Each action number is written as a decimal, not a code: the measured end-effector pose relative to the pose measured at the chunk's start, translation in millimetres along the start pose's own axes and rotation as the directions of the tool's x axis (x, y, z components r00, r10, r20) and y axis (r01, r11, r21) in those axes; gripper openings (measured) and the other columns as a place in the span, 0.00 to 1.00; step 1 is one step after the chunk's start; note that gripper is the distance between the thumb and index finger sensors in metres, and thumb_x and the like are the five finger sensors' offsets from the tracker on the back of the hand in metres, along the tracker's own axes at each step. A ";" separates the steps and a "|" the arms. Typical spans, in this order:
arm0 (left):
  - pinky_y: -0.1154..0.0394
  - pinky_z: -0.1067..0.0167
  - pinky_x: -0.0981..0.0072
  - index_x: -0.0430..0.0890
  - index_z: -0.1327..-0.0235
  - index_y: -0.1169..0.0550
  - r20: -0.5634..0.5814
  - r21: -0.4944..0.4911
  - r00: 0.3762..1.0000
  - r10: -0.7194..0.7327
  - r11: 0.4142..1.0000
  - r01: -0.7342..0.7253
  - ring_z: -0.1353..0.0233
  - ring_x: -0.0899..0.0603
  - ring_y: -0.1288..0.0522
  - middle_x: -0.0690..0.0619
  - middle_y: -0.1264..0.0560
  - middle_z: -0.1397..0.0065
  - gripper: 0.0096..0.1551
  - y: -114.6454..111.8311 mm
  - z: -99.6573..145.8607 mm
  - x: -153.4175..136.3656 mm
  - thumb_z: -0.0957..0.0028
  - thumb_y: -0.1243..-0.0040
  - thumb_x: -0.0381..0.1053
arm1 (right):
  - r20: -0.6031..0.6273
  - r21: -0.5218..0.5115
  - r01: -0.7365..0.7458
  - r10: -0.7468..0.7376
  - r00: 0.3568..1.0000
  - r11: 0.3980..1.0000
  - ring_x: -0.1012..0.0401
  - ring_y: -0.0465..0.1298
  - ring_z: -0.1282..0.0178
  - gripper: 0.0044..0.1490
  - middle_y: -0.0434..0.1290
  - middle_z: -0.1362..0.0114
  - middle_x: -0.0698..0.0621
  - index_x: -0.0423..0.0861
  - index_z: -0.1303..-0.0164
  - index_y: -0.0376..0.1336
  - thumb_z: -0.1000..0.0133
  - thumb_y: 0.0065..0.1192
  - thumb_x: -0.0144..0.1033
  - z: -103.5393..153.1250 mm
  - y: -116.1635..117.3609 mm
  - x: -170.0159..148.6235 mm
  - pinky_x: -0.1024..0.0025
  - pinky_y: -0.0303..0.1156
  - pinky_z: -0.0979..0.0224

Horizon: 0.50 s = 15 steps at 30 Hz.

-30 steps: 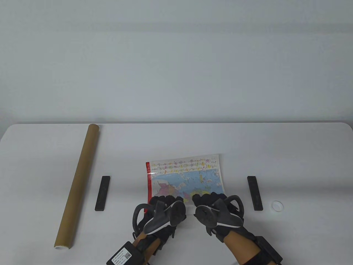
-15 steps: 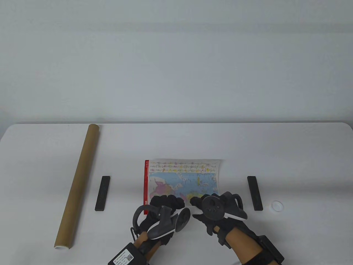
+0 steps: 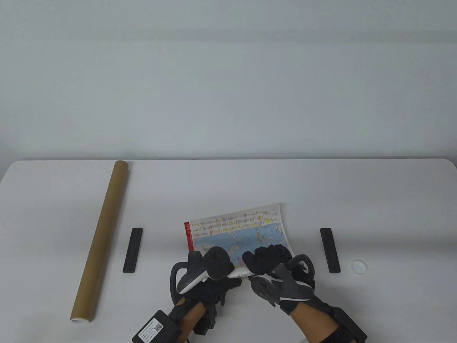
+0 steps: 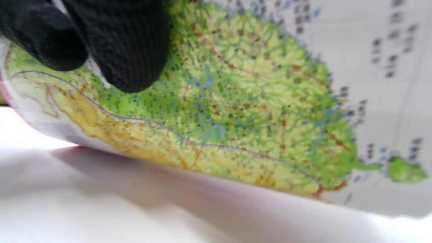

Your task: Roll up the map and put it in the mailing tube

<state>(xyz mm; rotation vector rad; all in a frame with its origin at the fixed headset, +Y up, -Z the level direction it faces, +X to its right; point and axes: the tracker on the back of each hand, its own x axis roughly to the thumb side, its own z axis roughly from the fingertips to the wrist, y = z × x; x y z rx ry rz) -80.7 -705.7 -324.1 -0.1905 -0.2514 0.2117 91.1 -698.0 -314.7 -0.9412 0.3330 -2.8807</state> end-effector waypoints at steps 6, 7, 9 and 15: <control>0.26 0.32 0.53 0.62 0.43 0.20 -0.006 0.194 0.956 -0.292 0.938 0.288 0.42 0.47 0.17 0.58 0.20 0.43 0.31 2.8 12.4 24.0 0.60 0.33 0.70 | -0.073 0.060 0.118 -0.114 0.991 0.991 0.50 0.79 0.53 0.30 0.76 0.46 0.47 0.43 0.37 0.73 0.46 0.73 0.45 -4.1 5.6 -12.0 0.43 0.73 0.40; 0.26 0.31 0.53 0.63 0.41 0.22 -0.022 0.216 0.938 -0.346 0.915 0.342 0.41 0.47 0.17 0.58 0.21 0.41 0.31 3.1 15.1 28.7 0.59 0.33 0.69 | -0.087 0.071 0.153 -0.147 0.985 0.986 0.50 0.79 0.53 0.30 0.76 0.47 0.47 0.43 0.37 0.73 0.46 0.73 0.45 -4.5 6.7 -15.1 0.43 0.74 0.40; 0.27 0.30 0.52 0.64 0.37 0.25 -0.034 0.261 0.921 -0.389 0.886 0.384 0.37 0.47 0.18 0.58 0.23 0.37 0.33 2.5 19.0 34.2 0.58 0.33 0.67 | -0.117 0.084 0.227 -0.216 0.969 0.970 0.50 0.80 0.54 0.29 0.76 0.47 0.47 0.43 0.38 0.74 0.46 0.73 0.45 -5.0 9.1 -20.8 0.43 0.74 0.41; 0.28 0.31 0.54 0.65 0.39 0.26 -0.037 0.354 0.901 -0.431 0.838 0.416 0.42 0.49 0.19 0.59 0.22 0.42 0.32 1.3 21.4 37.0 0.60 0.32 0.67 | -0.138 0.101 0.387 -0.372 0.918 0.916 0.50 0.79 0.55 0.28 0.76 0.48 0.47 0.42 0.39 0.74 0.46 0.74 0.44 -4.6 12.8 -29.8 0.43 0.74 0.42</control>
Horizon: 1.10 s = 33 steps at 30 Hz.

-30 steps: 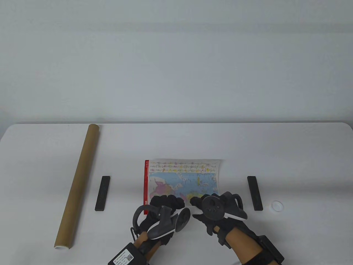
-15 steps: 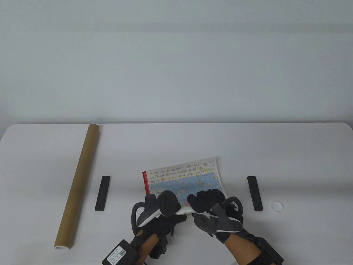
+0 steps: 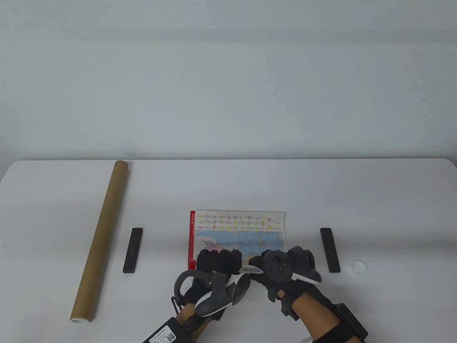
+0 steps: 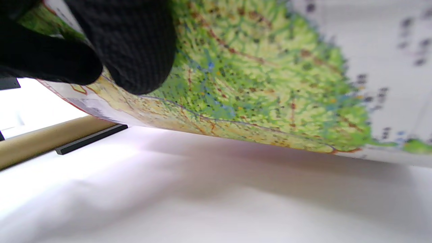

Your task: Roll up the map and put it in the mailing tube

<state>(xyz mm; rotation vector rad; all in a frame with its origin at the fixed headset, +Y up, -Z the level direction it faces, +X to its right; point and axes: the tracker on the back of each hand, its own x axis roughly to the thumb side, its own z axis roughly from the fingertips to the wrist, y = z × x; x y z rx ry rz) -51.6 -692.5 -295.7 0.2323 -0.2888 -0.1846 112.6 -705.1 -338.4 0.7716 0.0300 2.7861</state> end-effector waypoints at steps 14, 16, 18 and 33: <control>0.22 0.39 0.60 0.64 0.45 0.23 -0.096 -0.130 0.976 0.197 0.969 -0.209 0.54 0.54 0.16 0.61 0.19 0.54 0.31 -9.8 -8.5 -21.0 0.63 0.31 0.70 | 0.040 -0.188 -0.368 0.381 0.924 0.911 0.42 0.75 0.38 0.45 0.71 0.34 0.43 0.41 0.21 0.61 0.46 0.74 0.45 11.8 -6.8 29.7 0.34 0.64 0.32; 0.22 0.39 0.60 0.63 0.45 0.22 -0.118 -0.159 0.963 0.243 0.953 -0.260 0.55 0.54 0.16 0.61 0.19 0.55 0.31 -12.7 -10.2 -25.5 0.63 0.31 0.70 | 0.029 -0.210 -0.402 0.416 0.909 0.891 0.42 0.75 0.37 0.46 0.71 0.34 0.43 0.41 0.21 0.60 0.46 0.74 0.45 12.4 -5.2 31.1 0.34 0.64 0.31; 0.22 0.39 0.60 0.63 0.45 0.22 -0.134 -0.190 0.948 0.290 0.931 -0.312 0.56 0.54 0.16 0.61 0.19 0.56 0.31 -15.3 -11.6 -29.6 0.63 0.30 0.70 | 0.026 -0.222 -0.432 0.448 0.894 0.874 0.44 0.76 0.39 0.46 0.72 0.36 0.44 0.41 0.21 0.60 0.46 0.75 0.45 12.6 -4.5 32.0 0.36 0.65 0.31; 0.26 0.32 0.55 0.64 0.39 0.24 -0.045 -0.100 0.997 0.069 0.992 -0.073 0.45 0.49 0.16 0.59 0.19 0.46 0.36 -6.4 -5.7 -15.0 0.63 0.30 0.72 | 0.015 -0.110 -0.324 0.328 0.945 0.940 0.55 0.81 0.61 0.35 0.77 0.56 0.53 0.41 0.37 0.71 0.49 0.77 0.48 6.3 -4.6 20.7 0.47 0.76 0.44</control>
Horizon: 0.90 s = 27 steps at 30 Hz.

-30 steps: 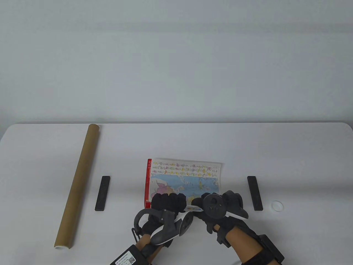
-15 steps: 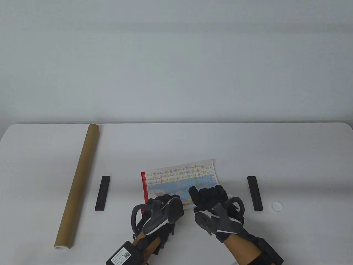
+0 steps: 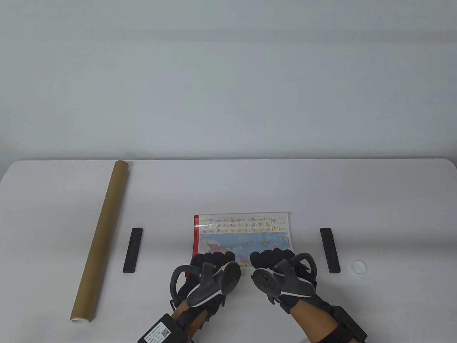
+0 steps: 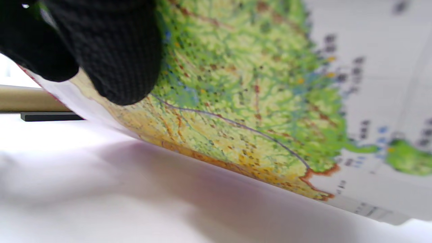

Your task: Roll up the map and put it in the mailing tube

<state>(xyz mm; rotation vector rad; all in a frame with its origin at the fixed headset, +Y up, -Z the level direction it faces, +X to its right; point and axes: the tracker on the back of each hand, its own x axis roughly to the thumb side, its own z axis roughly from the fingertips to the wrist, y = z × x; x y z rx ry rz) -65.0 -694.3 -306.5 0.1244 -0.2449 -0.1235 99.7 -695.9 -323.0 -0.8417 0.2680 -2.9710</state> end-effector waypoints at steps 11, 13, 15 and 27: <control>0.25 0.34 0.56 0.65 0.42 0.24 0.031 0.114 0.993 -0.114 0.987 0.110 0.52 0.53 0.17 0.63 0.20 0.54 0.37 1.9 3.7 6.3 0.67 0.28 0.71 | -0.037 0.124 0.283 -0.281 0.959 0.951 0.54 0.81 0.62 0.33 0.78 0.57 0.53 0.40 0.39 0.72 0.48 0.77 0.48 -3.8 9.0 -17.1 0.47 0.76 0.46; 0.23 0.36 0.57 0.64 0.45 0.22 0.040 0.082 0.995 -0.094 0.992 0.091 0.55 0.54 0.17 0.63 0.19 0.57 0.34 1.3 2.3 5.6 0.67 0.28 0.71 | -0.027 0.113 0.255 -0.253 0.967 0.960 0.54 0.81 0.60 0.34 0.78 0.56 0.52 0.40 0.38 0.72 0.48 0.77 0.48 -3.1 9.1 -15.3 0.46 0.76 0.45; 0.22 0.37 0.58 0.64 0.48 0.21 0.038 0.035 0.997 -0.062 0.998 0.061 0.57 0.54 0.16 0.62 0.18 0.59 0.31 0.9 0.7 3.7 0.66 0.28 0.71 | -0.014 0.085 0.187 -0.186 0.982 0.979 0.53 0.81 0.58 0.35 0.78 0.54 0.51 0.40 0.36 0.72 0.48 0.76 0.49 -1.5 7.8 -11.8 0.45 0.75 0.43; 0.25 0.33 0.55 0.64 0.50 0.17 -0.028 -0.225 0.980 0.197 0.954 -0.198 0.50 0.49 0.16 0.60 0.17 0.53 0.26 -6.0 -10.3 -16.9 0.62 0.30 0.70 | 0.083 -0.104 -0.104 0.112 0.990 0.989 0.45 0.75 0.41 0.40 0.71 0.38 0.45 0.44 0.28 0.68 0.48 0.76 0.49 8.3 -4.2 15.9 0.37 0.66 0.32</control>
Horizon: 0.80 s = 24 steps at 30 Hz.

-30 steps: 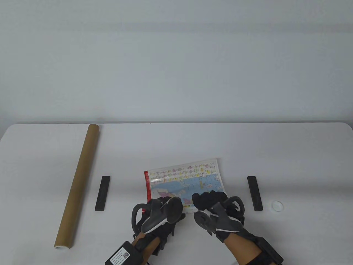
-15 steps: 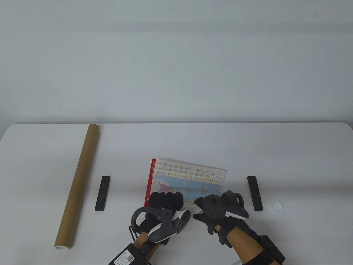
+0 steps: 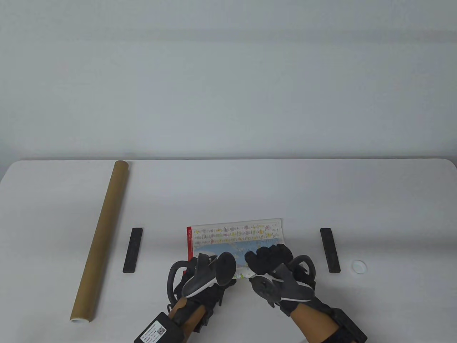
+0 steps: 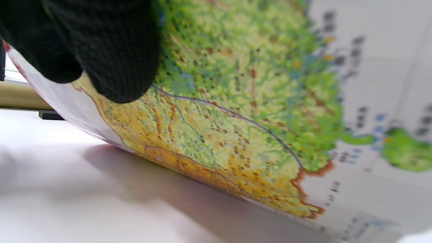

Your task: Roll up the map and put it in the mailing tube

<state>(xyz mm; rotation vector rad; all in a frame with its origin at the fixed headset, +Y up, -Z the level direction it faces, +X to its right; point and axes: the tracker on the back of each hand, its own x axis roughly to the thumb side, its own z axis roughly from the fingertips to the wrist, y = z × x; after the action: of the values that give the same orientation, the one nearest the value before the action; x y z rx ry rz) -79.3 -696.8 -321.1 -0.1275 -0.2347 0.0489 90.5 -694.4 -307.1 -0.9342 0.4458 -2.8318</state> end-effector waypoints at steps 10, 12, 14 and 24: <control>0.28 0.30 0.53 0.64 0.41 0.21 -0.017 0.145 0.978 -0.210 0.967 0.210 0.41 0.47 0.18 0.59 0.21 0.42 0.33 2.3 10.4 15.8 0.62 0.33 0.72 | -0.051 0.061 0.115 -0.112 0.992 0.991 0.50 0.79 0.54 0.32 0.76 0.48 0.47 0.41 0.36 0.73 0.46 0.74 0.46 -3.3 3.7 -8.2 0.43 0.73 0.40; 0.28 0.29 0.52 0.65 0.37 0.24 -0.036 0.198 0.962 -0.270 0.942 0.272 0.38 0.47 0.19 0.59 0.22 0.39 0.36 3.1 14.6 21.9 0.61 0.33 0.71 | -0.088 0.083 0.195 -0.187 0.978 0.977 0.50 0.79 0.55 0.32 0.76 0.49 0.47 0.40 0.37 0.73 0.46 0.74 0.45 -3.9 6.8 -14.5 0.43 0.74 0.41; 0.30 0.27 0.51 0.65 0.34 0.27 -0.051 0.253 0.957 -0.285 0.923 0.289 0.33 0.47 0.20 0.59 0.24 0.35 0.37 4.1 18.1 25.3 0.60 0.33 0.70 | -0.125 0.095 0.282 -0.269 0.955 0.955 0.50 0.80 0.56 0.31 0.76 0.49 0.47 0.40 0.37 0.73 0.45 0.73 0.45 -4.2 9.2 -21.4 0.43 0.74 0.42; 0.28 0.31 0.56 0.67 0.41 0.26 -0.020 0.357 0.950 -0.311 0.886 0.297 0.46 0.51 0.18 0.61 0.21 0.46 0.35 4.8 19.6 22.5 0.64 0.30 0.70 | -0.131 0.108 0.422 -0.408 0.904 0.900 0.47 0.79 0.52 0.34 0.75 0.46 0.45 0.39 0.35 0.72 0.46 0.74 0.46 -2.6 12.8 -29.3 0.41 0.72 0.40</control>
<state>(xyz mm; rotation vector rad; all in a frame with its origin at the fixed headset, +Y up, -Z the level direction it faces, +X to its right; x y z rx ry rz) -62.3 -688.2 -297.7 0.2744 -0.2781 -0.2201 112.8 -699.7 -329.6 -0.9533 0.0620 -3.2552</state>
